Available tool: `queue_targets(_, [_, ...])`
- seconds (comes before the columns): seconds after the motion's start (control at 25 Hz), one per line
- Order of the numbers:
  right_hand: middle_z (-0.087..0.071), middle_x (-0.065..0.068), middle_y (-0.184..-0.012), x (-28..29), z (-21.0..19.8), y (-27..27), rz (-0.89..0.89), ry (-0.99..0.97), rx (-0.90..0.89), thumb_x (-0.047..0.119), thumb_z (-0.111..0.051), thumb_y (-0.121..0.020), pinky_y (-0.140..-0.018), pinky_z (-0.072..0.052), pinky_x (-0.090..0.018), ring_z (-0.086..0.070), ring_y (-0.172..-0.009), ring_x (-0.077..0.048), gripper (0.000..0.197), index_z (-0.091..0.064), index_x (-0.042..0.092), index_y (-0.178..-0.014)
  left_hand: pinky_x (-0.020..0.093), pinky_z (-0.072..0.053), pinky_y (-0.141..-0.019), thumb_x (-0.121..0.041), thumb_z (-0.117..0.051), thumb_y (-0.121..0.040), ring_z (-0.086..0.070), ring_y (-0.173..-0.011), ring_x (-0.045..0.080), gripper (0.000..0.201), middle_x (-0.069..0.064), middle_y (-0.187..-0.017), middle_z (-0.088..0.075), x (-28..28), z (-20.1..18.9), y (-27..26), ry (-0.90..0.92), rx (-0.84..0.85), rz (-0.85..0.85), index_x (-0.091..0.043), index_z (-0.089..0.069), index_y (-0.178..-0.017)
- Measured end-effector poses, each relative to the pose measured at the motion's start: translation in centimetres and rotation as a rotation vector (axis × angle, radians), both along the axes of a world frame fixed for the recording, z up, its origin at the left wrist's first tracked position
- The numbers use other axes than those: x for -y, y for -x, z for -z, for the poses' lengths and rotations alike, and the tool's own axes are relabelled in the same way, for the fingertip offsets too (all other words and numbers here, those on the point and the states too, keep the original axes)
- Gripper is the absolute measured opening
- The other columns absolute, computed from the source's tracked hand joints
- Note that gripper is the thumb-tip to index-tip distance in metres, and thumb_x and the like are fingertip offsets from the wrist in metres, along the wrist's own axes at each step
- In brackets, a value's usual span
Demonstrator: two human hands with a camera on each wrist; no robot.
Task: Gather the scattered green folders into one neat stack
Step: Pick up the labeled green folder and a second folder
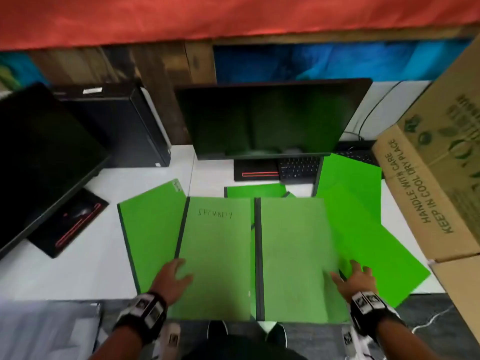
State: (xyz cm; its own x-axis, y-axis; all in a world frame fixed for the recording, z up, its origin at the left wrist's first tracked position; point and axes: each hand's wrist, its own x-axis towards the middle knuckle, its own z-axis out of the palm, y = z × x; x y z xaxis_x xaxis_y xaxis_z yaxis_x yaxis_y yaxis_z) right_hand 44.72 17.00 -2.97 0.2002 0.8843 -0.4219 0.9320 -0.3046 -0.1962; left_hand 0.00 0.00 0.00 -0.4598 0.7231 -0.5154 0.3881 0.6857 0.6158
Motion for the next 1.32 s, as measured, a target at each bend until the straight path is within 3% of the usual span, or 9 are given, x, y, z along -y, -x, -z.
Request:
queue_targets(0.12, [-0.053,-0.021,-0.132,-0.6,0.8,2.4,0.027,0.143,0.073,0.071,-0.068,-0.066,-0.101,-0.044,-0.043,-0.05,-0.123,-0.041,0.093,-0.048,0.011,-0.133,0.045,-0.039,-0.107,-0.033,-0.081,-0.07,-0.044,-0.132,0.035,0.091,0.016,-0.149,-0.041,-3.6,0.4,0.2,0.106,-0.096,-0.179,-0.011,-0.036,-0.146])
queue_targets(0.36, [-0.038,-0.019,-0.135,1.7,0.4,8.4,-0.118,0.125,0.144,0.054,-0.086,-0.055,-0.097,-0.045,-0.046,-0.042,-0.124,-0.038,0.095,-0.036,0.021,-0.128,0.056,-0.034,-0.108,-0.04,-0.083,-0.063,-0.025,-0.142,0.039,0.112,0.014,-0.156,-0.024,-5.6,2.4,-1.4,0.289,-0.132,-0.289,-0.018,-0.019,-0.152])
queue_targets(0.48, [-0.032,-0.021,-0.143,2.3,0.4,9.7,-0.172,0.158,0.12,0.052,-0.087,-0.054,-0.101,-0.043,-0.049,-0.038,-0.129,-0.039,0.1,-0.031,0.024,-0.133,0.049,-0.043,-0.103,-0.034,-0.086,-0.062,-0.045,-0.13,0.037,0.109,0.016,-0.149,-0.04,-6.0,3.6,-1.0,0.199,0.045,-0.405,-0.016,-0.024,-0.15])
queue_targets(0.6, [-0.033,-0.018,-0.142,2.6,0.2,10.7,-0.254,0.137,0.077,0.044,-0.086,-0.06,-0.104,-0.04,-0.05,-0.038,-0.128,-0.038,0.099,-0.031,0.024,-0.14,0.04,-0.05,-0.092,-0.028,-0.083,-0.07,-0.06,-0.105,0.031,0.079,0.014,-0.128,-0.06,-6.3,3.9,-1.6,0.142,0.098,-0.31,-0.009,-0.045,-0.136])
queue_targets(0.8, [-0.031,-0.011,-0.153,3.0,-0.6,12.4,-0.38,0.085,-0.051,0.021,-0.074,-0.075,-0.108,-0.037,-0.051,-0.032,-0.137,-0.035,0.087,-0.03,0.024,-0.15,0.045,-0.048,-0.097,-0.038,-0.086,-0.062,-0.052,-0.114,0.032,0.07,0.011,-0.129,-0.047,-7.3,3.2,-4.1,0.183,-0.049,-0.204,-0.017,-0.055,-0.121])
queue_targets(1.0, [-0.039,-0.02,-0.143,0.4,-1.2,13.9,0.128,0.106,-0.273,0.047,-0.081,-0.069,-0.105,-0.04,-0.053,-0.04,-0.132,-0.042,0.091,-0.039,0.014,-0.142,0.052,-0.039,-0.104,-0.053,-0.082,-0.06,-0.043,-0.128,0.033,0.092,0.01,-0.138,-0.043,-8.5,3.4,-5.6,0.324,-0.205,-0.121,-0.016,-0.042,-0.133])
queue_targets(1.16, [-0.065,-0.015,-0.124,-1.9,0.8,14.9,0.217,0.27,-0.34,0.069,-0.08,-0.043,-0.099,-0.049,-0.047,-0.061,-0.115,-0.036,0.105,-0.054,0.009,-0.124,0.048,-0.044,-0.103,-0.043,-0.086,-0.059,-0.049,-0.128,0.035,0.108,0.013,-0.142,-0.048,-9.2,3.5,-6.0,0.274,-0.053,-0.142,-0.009,-0.027,-0.143])
queue_targets(1.24, [-0.069,-0.013,-0.121,-2.3,1.5,15.2,0.195,0.327,-0.364,0.067,-0.08,-0.041,-0.098,-0.051,-0.045,-0.066,-0.109,-0.033,0.101,-0.061,0.008,-0.121,0.044,-0.045,-0.103,-0.035,-0.086,-0.062,-0.052,-0.127,0.034,0.106,0.013,-0.142,-0.05,-9.2,3.3,-5.7,0.227,0.039,-0.191,-0.007,-0.026,-0.144])
queue_targets(1.32, [-0.07,-0.014,-0.12,-2.3,0.4,15.4,0.201,0.325,-0.418,0.048,-0.085,-0.059,-0.097,-0.051,-0.04,-0.067,-0.107,-0.032,0.08,-0.063,0.004,-0.121,0.042,-0.044,-0.104,-0.033,-0.085,-0.065,-0.049,-0.13,0.034,0.105,0.013,-0.145,-0.047,-8.9,3.2,-5.1,0.243,0.102,-0.21,-0.007,-0.026,-0.148])
